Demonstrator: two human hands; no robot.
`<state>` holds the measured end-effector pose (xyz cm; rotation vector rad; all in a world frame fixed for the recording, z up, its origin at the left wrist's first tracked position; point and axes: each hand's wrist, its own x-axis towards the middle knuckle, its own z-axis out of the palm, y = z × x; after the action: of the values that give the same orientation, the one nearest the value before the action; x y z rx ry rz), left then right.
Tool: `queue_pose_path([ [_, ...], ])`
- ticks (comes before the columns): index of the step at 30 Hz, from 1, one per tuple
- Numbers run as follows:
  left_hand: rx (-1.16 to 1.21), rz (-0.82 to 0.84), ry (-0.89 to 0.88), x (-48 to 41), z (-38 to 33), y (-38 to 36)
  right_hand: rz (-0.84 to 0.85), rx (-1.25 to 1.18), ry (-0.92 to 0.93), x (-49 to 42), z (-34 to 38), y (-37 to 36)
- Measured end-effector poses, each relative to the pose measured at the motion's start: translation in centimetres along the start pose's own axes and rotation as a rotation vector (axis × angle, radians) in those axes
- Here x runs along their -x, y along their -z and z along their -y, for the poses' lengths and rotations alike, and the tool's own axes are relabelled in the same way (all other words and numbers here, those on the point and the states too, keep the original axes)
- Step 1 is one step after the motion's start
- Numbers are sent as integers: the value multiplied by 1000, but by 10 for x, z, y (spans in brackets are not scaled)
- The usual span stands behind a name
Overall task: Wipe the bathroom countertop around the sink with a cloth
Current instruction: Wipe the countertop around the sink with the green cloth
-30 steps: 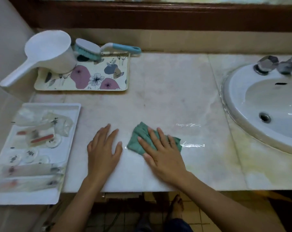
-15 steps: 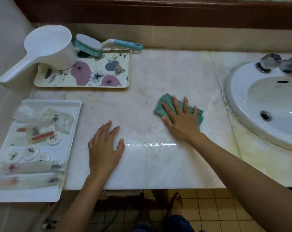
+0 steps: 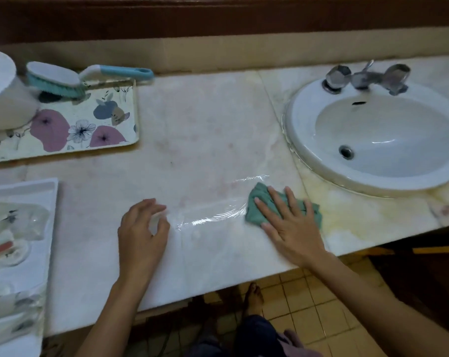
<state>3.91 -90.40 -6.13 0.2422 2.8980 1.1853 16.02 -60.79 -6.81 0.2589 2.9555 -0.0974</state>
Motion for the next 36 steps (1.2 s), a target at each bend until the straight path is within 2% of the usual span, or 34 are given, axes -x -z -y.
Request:
queue_pose_path([
  [2, 32, 23, -44, -6, -16, -11, -9, -72, -185, -25, 7, 3],
  [4, 53, 50, -91, -16, -30, -22, -15, -141, -278, -36, 32, 4],
  [7, -5, 103, -168, -45, -42, -43, -20, -97, -146, -15, 59, -3],
  [9, -84, 137, -183, -69, -46, -58, -22, -102, -37, 0, 59, -5],
  [12, -204, 133, -174, -91, -51, -76, -37, -109, 31, -13, 52, -5],
  [17, -270, 82, -168, -92, -49, -85, -62, -139, 95, -108, 45, 9],
  [21, -274, 82, -173, -95, -49, -87, 1, -102, 177, -197, 4, 29],
  [25, -327, 59, -179, -94, -53, -90, 14, -104, 59, -247, -30, 42],
  [29, -326, 48, -183, -95, -54, -89, -27, -115, -54, -228, -21, 38],
  [33, -332, 49, -188, -95, -55, -89, -13, -112, -28, -156, -24, 28],
  [36, -333, 48, -185, -95, -55, -88, -10, -99, -79, -96, -37, 19],
])
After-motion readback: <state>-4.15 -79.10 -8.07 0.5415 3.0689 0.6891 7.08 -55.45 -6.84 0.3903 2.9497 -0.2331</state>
